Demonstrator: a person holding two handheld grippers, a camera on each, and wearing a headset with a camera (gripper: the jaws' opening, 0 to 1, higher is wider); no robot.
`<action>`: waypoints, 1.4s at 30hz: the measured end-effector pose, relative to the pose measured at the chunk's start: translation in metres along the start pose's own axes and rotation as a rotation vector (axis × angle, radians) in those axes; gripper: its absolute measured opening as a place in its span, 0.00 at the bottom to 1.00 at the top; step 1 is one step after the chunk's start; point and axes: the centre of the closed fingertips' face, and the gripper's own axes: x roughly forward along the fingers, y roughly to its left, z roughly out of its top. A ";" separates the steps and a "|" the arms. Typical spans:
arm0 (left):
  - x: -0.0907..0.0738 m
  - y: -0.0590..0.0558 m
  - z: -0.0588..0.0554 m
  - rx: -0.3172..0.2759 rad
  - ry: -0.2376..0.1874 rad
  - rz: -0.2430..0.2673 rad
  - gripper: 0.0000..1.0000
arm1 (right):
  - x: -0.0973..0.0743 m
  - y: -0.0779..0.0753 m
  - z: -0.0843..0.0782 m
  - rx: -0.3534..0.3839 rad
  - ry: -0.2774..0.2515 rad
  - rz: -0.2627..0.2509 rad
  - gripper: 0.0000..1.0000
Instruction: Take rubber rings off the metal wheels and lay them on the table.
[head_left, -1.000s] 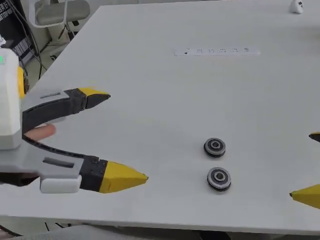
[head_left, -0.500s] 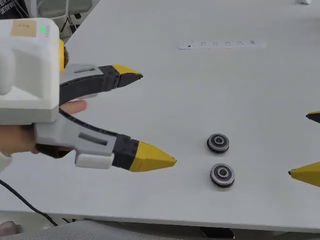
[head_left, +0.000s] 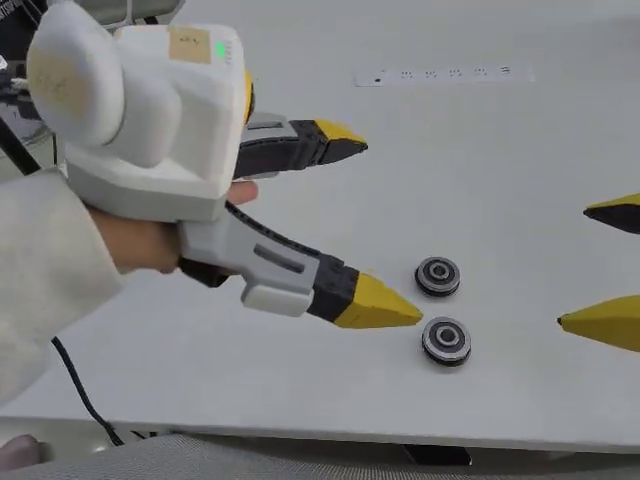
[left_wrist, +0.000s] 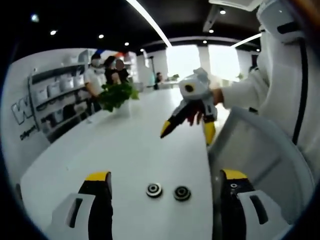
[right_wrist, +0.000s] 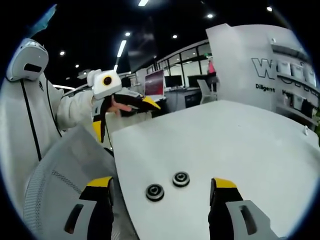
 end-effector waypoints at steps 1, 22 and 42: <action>0.002 0.001 0.002 -0.001 -0.006 0.001 0.91 | 0.001 0.000 0.000 0.002 0.000 0.002 0.78; 0.054 -0.009 -0.020 -0.041 -0.062 -0.052 0.76 | 0.041 0.000 -0.013 -0.060 0.057 0.100 0.60; 0.074 -0.023 -0.065 -0.115 0.009 -0.127 0.54 | 0.072 0.010 -0.060 -0.114 0.201 0.153 0.40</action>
